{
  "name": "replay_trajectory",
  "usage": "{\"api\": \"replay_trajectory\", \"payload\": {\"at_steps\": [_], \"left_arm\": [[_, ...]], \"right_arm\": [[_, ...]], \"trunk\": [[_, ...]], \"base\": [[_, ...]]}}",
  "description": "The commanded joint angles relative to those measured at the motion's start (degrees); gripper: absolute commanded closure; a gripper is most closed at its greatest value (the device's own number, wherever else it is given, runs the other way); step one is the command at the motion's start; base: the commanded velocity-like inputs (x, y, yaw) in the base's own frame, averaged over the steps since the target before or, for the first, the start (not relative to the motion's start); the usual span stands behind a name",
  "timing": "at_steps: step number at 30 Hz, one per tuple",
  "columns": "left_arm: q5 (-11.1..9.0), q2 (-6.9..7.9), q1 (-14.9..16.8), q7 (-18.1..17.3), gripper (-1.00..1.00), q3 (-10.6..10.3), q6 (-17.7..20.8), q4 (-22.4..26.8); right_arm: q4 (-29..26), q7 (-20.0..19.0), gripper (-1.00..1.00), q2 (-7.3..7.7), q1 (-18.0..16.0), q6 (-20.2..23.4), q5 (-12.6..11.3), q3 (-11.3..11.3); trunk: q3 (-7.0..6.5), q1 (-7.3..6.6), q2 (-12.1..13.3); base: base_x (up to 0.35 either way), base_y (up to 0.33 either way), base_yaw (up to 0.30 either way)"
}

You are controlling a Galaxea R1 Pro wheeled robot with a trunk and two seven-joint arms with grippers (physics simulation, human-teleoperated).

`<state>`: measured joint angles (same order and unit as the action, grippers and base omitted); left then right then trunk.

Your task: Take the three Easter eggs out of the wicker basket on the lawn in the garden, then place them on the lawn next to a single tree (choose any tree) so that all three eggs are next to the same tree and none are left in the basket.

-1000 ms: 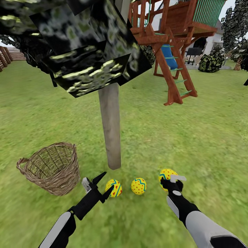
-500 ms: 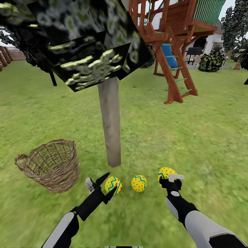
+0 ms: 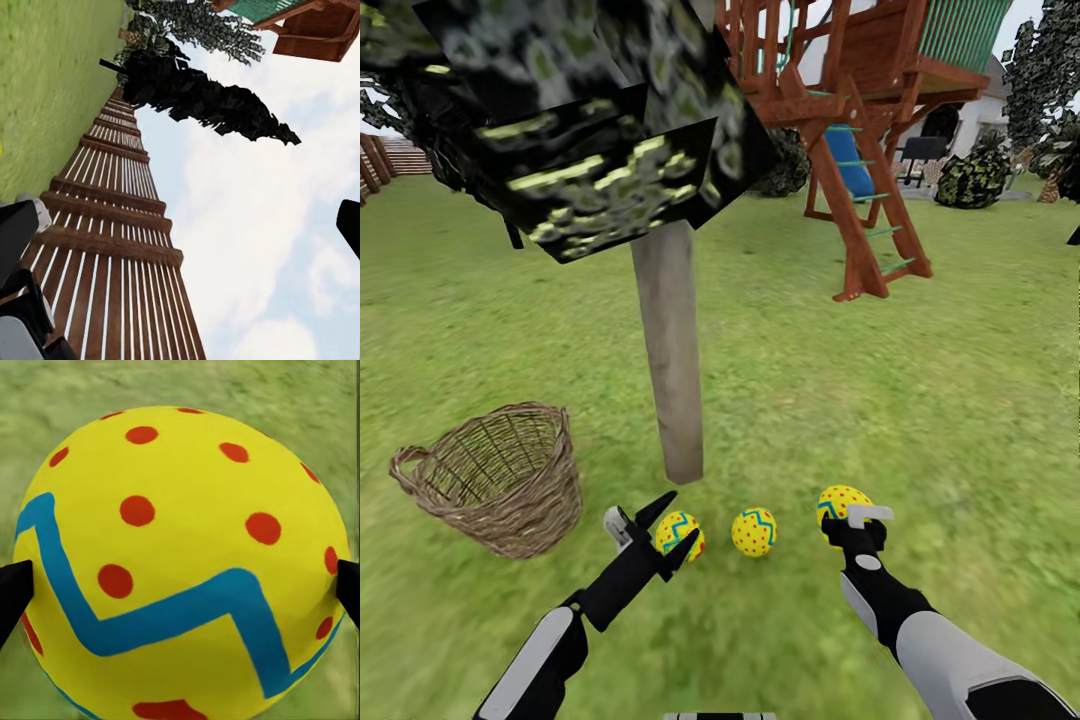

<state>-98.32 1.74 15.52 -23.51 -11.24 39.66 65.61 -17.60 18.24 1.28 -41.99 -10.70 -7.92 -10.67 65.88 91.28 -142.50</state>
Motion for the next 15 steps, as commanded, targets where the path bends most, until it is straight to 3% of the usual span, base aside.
{"api": "replay_trajectory", "payload": {"at_steps": [1, 6, 11, 15], "left_arm": [[-0.3, 0.02, 0.0, -0.1, -1.0, -0.1, 0.2, 0.0], [-0.3, -0.06, 0.0, 0.0, -1.0, -0.2, 0.2, 0.0], [-0.3, -0.07, 0.0, 0.0, -1.0, -0.2, 0.2, 0.0], [-0.3, -0.07, 0.0, -0.1, -1.0, -0.3, 0.2, 0.0]], "right_arm": [[0.0, 0.3, 1.0, 0.03, 0.0, -0.2, -0.6, -0.5], [0.1, 0.6, 1.0, -0.04, 0.0, -0.3, -0.6, -3.2], [0.1, 0.7, 1.0, -0.04, 0.0, -0.2, -0.6, -3.7], [0.1, 0.7, 1.0, -0.04, 0.0, -0.2, -0.6, -3.7]], "trunk": [[0.04, -0.01, 0.0], [-0.1, -0.01, 0.0], [-0.26, -0.01, 0.0], [-0.39, -0.01, 0.0]], "base": [[0.069, -0.325, 0.073], [0.039, -0.335, 0.249], [0.001, -0.337, 0.281], [0.0, -0.087, 0.277]]}}
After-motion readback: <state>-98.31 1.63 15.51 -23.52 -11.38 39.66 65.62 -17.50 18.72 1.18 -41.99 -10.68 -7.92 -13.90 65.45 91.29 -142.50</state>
